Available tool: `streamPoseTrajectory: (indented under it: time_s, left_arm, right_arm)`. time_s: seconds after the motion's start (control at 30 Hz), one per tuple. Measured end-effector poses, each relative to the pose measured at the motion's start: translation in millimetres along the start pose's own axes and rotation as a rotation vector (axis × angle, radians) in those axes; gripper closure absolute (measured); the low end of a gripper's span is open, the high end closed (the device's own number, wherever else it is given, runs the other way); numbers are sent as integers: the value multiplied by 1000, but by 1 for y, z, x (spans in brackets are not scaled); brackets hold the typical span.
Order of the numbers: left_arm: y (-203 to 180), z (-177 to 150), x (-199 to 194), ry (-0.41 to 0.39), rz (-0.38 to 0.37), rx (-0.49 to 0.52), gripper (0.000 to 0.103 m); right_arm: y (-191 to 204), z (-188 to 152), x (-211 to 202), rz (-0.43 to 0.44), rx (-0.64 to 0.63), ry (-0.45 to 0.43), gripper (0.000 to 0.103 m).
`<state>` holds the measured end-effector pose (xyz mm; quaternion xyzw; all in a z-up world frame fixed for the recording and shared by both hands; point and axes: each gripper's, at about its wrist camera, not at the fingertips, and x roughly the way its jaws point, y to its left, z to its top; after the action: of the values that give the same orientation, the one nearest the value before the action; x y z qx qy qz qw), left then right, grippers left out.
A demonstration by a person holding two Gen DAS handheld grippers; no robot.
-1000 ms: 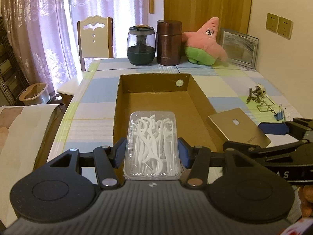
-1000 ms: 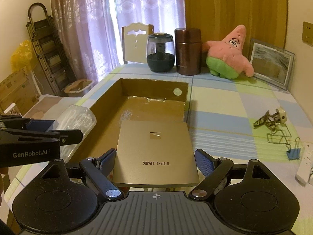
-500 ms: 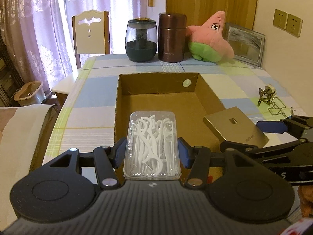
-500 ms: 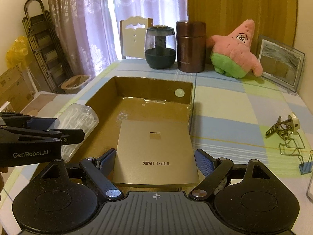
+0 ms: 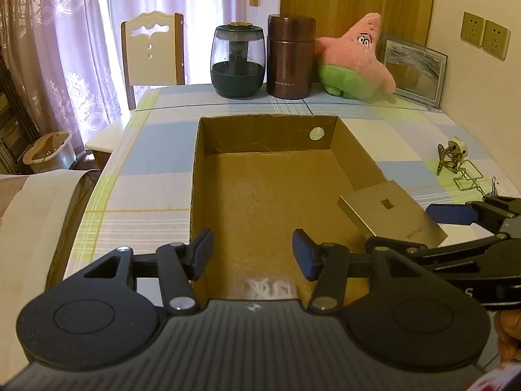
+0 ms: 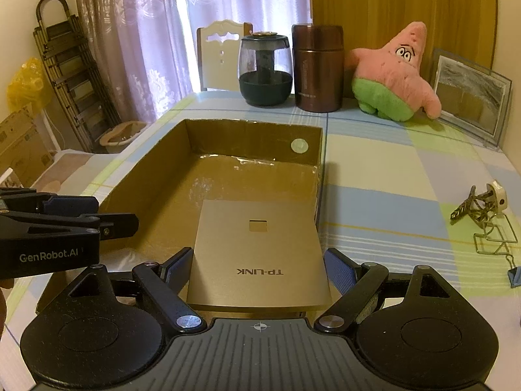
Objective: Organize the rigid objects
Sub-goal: 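Open both grippers to drop the floss box and TP-LINK card into the box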
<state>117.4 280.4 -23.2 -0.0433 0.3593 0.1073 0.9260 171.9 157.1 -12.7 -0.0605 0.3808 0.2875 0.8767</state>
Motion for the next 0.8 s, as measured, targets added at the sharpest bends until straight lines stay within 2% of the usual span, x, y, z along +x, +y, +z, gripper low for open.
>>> streamPoseTrajectory:
  time_s: [0.6, 0.8]
  left_arm:
    - [6, -1, -5, -3, 16, -19, 54]
    - [8, -3, -5, 0, 29, -17, 54]
  right_arm:
    - [2, 3, -4, 19, 4, -10, 20]
    - [-2, 5, -5, 51, 57, -38, 20]
